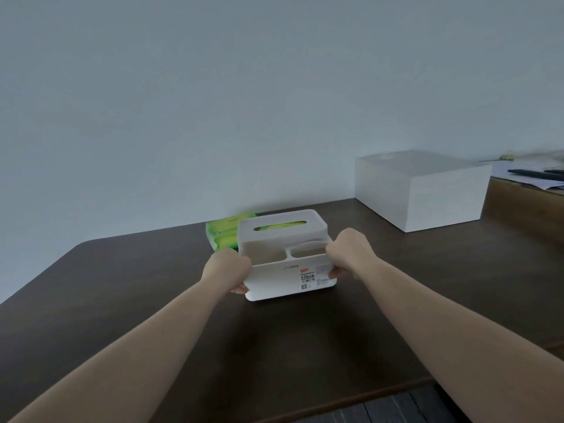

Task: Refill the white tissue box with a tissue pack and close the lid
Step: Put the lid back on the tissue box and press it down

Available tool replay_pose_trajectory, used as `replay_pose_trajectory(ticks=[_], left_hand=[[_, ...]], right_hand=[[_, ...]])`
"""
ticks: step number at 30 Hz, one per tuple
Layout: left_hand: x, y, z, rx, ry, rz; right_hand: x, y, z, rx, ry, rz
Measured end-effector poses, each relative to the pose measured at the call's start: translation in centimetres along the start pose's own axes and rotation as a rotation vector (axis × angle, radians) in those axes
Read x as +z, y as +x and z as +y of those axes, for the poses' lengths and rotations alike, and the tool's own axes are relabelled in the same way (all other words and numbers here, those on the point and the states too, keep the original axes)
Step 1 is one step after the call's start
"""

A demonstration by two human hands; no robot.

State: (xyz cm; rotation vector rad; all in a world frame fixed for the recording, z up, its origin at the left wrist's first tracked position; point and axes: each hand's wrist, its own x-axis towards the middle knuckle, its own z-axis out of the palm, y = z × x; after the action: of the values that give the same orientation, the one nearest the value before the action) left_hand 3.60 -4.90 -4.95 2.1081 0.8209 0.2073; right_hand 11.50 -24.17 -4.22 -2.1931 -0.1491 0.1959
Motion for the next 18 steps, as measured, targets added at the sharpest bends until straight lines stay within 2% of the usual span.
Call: replay_pose_trajectory(ticks=[10, 18], left_hand=[[5.3, 6.1, 6.6, 0.123, 0.063, 0.024], [11.3, 13.5, 12.1, 0.171, 0.139, -0.03]], right_hand=[[-3.6, 8.1, 2.0, 0.05, 0.068, 0.125], [-6.3, 17.4, 2.5, 0.057, 0.051, 0.242]])
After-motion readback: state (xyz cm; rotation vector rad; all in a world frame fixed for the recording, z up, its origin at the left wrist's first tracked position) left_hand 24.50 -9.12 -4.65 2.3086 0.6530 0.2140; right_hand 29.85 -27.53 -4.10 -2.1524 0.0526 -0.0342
